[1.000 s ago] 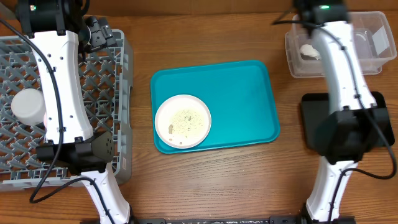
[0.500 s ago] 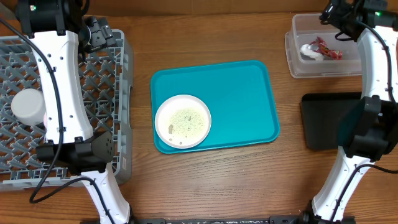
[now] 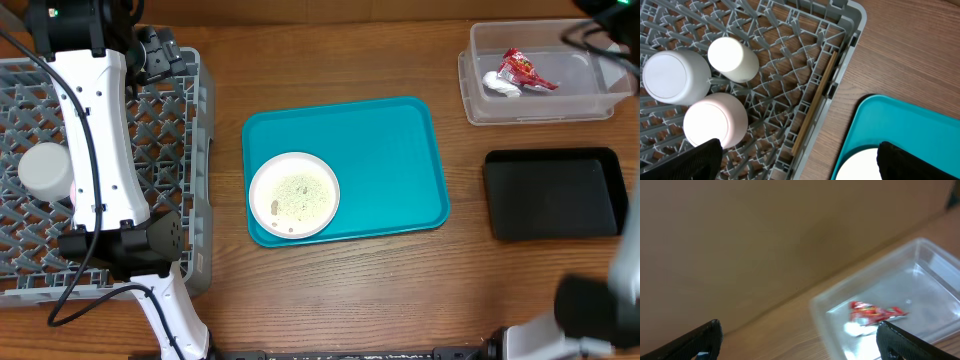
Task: Sort waste into correct bins and load items into the dishwasher
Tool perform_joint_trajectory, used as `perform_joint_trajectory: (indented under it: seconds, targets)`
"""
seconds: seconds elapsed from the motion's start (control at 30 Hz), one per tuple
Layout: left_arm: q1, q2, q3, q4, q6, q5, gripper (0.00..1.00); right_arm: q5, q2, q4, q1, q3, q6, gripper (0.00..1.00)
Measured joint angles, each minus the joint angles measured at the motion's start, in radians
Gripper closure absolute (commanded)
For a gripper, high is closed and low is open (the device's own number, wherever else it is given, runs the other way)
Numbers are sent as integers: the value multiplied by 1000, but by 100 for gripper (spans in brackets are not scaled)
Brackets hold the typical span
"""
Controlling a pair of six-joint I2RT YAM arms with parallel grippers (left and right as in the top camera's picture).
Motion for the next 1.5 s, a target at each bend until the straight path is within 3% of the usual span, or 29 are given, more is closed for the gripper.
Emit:
perform_joint_trajectory:
  seconds: [0.27, 0.5, 0.67, 0.73, 0.8, 0.83, 0.87, 0.9, 0.97, 1.27, 1.5]
  targets:
    - [0, 0, 0, 0, 0, 0, 0, -194, -336, -404, 1, 29, 8, 0]
    - [0, 0, 0, 0, 0, 0, 0, -227, -325, -686, 1, 16, 6, 0]
    - [0, 0, 0, 0, 0, 0, 0, -250, -311, -712, 66, -68, -35, 0]
    - [0, 0, 0, 0, 0, 0, 0, -257, -311, -709, 117, -116, -46, 5]
    - [0, 0, 0, 0, 0, 0, 0, -262, -311, -686, 177, -179, -56, 24]
    - [0, 0, 0, 0, 0, 0, 0, -263, -312, -668, 206, -212, -60, 41]
    - [0, 0, 0, 0, 0, 0, 0, -267, -311, -643, 238, -253, -56, 67]
    - [0, 0, 0, 0, 0, 0, 0, -270, -311, -613, 267, -292, -45, 81]
    - [0, 0, 0, 0, 0, 0, 0, -270, -311, -535, 326, -381, -21, 96]
    - [0, 0, 0, 0, 0, 0, 0, -259, -246, -79, 549, -785, 160, 96]
    - [0, 0, 0, 0, 0, 0, 0, -231, -59, 150, 688, -870, 281, 96]
